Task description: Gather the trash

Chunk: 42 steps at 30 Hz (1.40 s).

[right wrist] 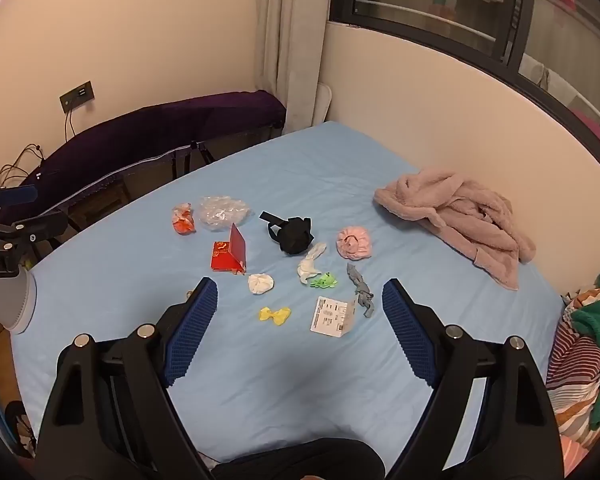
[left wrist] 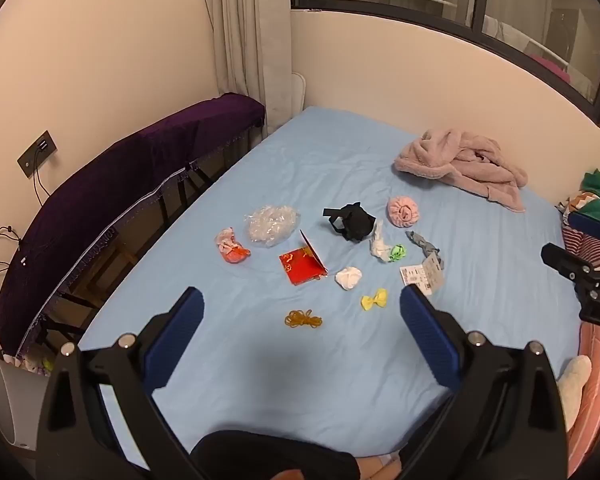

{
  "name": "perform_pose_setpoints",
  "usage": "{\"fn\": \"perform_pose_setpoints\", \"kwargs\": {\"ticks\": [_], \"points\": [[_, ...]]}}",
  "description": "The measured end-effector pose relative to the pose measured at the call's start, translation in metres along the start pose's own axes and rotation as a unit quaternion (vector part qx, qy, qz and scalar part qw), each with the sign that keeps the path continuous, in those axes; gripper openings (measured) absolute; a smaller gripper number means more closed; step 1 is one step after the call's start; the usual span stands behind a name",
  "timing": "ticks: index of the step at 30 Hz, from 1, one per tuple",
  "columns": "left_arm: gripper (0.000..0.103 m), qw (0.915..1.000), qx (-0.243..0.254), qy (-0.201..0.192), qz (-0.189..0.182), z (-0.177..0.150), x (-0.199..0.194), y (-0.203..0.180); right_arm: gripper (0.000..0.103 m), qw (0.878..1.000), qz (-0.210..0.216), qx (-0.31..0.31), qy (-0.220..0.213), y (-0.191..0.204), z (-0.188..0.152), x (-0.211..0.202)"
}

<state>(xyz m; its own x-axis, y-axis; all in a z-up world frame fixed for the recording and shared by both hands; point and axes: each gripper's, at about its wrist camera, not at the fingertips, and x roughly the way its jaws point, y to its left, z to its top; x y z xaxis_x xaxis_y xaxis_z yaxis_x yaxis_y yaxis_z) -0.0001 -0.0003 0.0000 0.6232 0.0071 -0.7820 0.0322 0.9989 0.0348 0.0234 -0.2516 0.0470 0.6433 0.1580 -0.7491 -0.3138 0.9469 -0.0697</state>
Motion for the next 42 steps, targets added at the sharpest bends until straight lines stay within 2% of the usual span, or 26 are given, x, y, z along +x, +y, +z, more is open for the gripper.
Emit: {"fn": "perform_pose_setpoints", "kwargs": {"ticks": [11, 23, 42], "points": [[0.098, 0.9999, -0.009, 0.0, -0.007, -0.004, -0.004, 0.004, 0.082, 1.0, 0.004, -0.006, 0.005, 0.013, 0.001, -0.002], [0.098, 1.0, -0.006, 0.004, -0.005, -0.004, -0.005, 0.001, 0.082, 0.999, 0.037, -0.002, 0.027, 0.003, 0.0, 0.0], [0.098, 1.0, -0.004, 0.002, -0.004, -0.005, -0.01, 0.001, 0.082, 0.999, 0.036, -0.016, 0.011, 0.009, -0.001, -0.012]]}}
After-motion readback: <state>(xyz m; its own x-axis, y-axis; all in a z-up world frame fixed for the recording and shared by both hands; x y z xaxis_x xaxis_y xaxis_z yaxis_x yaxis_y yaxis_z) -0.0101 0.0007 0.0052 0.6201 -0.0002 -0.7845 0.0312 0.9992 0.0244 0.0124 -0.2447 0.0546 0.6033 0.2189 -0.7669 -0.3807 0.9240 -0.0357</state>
